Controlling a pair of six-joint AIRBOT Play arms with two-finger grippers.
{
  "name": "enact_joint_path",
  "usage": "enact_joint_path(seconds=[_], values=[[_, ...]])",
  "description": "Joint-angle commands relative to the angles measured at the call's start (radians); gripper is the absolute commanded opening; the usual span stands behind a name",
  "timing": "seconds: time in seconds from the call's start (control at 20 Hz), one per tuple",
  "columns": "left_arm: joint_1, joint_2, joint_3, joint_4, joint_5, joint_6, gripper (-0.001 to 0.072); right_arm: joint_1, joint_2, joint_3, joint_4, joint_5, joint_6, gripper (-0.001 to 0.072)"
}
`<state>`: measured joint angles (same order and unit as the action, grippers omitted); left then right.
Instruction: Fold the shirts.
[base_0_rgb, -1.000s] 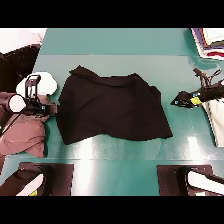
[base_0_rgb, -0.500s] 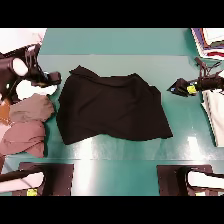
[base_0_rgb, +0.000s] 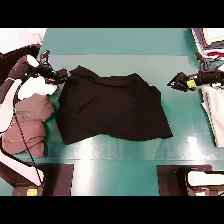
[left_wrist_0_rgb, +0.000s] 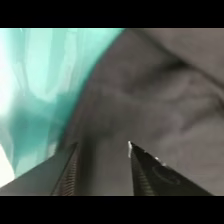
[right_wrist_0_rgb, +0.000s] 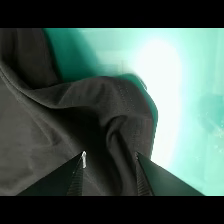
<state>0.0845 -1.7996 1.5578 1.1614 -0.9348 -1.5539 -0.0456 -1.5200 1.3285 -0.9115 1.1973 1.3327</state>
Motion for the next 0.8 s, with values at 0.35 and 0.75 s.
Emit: enact_joint_path(seconds=[0.35, 0.75], values=[[-0.045, -0.038, 0.014, -0.018, 0.090, 0.069, 0.0023, 0.020, -0.013, 0.005, -0.007, -0.006, 0.001, 0.0386], [-0.055, -0.036, 0.179, 0.005, -0.070, 0.096, 0.0023, 0.076, -0.180, 0.005, -0.003, -0.106, 0.002, 0.0537]])
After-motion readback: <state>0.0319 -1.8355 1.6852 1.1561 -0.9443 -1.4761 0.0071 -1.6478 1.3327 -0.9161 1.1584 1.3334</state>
